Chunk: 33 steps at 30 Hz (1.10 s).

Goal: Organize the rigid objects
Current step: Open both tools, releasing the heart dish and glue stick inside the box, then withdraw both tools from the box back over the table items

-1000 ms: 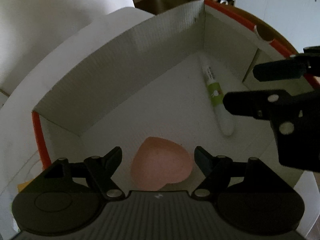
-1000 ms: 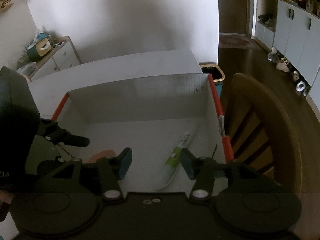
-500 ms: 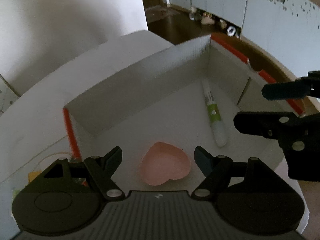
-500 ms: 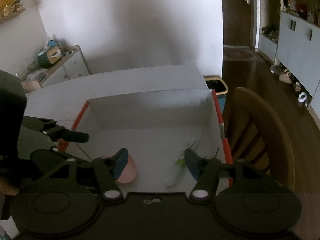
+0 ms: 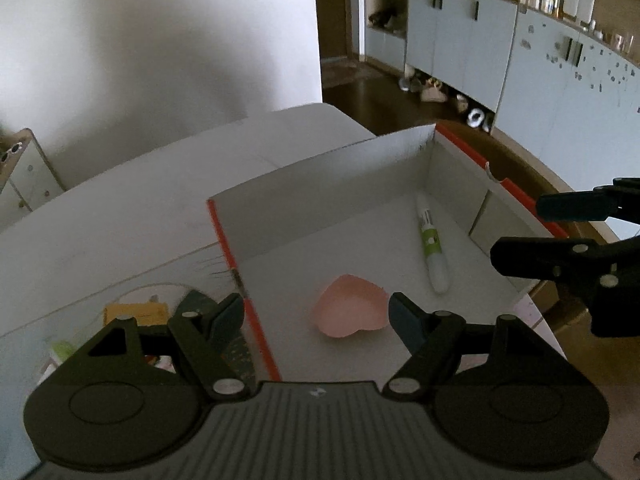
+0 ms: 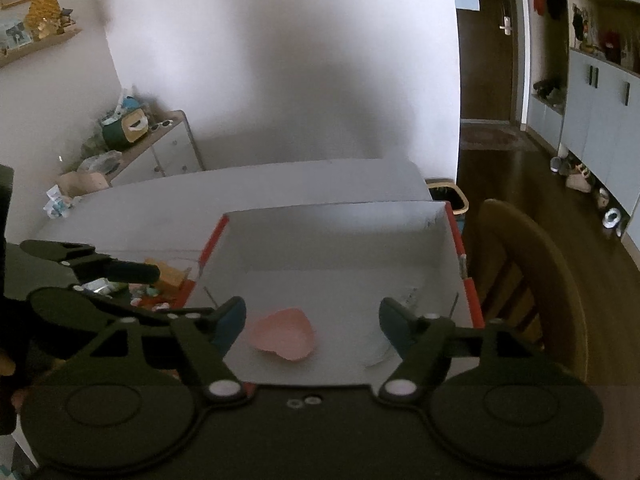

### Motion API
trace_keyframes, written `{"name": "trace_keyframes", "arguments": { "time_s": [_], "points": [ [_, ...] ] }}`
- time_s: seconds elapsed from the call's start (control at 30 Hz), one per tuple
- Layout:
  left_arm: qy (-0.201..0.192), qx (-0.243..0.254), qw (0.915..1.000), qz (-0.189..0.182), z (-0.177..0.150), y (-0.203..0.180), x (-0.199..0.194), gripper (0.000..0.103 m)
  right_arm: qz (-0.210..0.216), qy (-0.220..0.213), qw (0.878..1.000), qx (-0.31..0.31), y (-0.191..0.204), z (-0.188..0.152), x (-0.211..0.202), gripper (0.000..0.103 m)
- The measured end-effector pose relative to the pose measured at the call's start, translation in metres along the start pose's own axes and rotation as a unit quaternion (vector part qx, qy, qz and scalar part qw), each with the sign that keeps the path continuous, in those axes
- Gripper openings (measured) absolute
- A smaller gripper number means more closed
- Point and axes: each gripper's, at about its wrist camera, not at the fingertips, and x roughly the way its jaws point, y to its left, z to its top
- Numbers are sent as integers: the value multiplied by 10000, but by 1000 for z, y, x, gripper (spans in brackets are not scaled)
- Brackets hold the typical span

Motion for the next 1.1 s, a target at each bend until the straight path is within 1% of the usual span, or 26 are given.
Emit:
{"name": "trace_keyframes", "arguments": {
  "time_s": [0.27,0.47,0.57,0.63,0.8,0.9,1.1],
  "points": [
    [-297,-166,9994,-99,-21,19,-36,79,-27,-271,9996,-120,34,-8,-18,82],
    [-441,-314,9984,-184,-41,39,-58,79,-82,-380,9991,-149,61,-16,-25,87],
    [-539,-317,9979,-163,-50,47,-68,82,-143,-444,9988,-112,75,-21,-28,89],
    [-626,-331,9974,-155,-56,53,-75,82,-156,-485,9986,-104,85,-24,-31,91],
    [-744,-410,9960,-262,-73,73,-90,83,-138,-595,9981,-17,109,-33,-35,99],
    [-816,-457,9952,-289,-84,89,-99,83,-99,-653,9978,35,123,-40,-36,102],
    [-841,-573,9942,-346,-105,124,-108,83,10,-686,9976,115,156,-52,-31,102]
  ]
}}
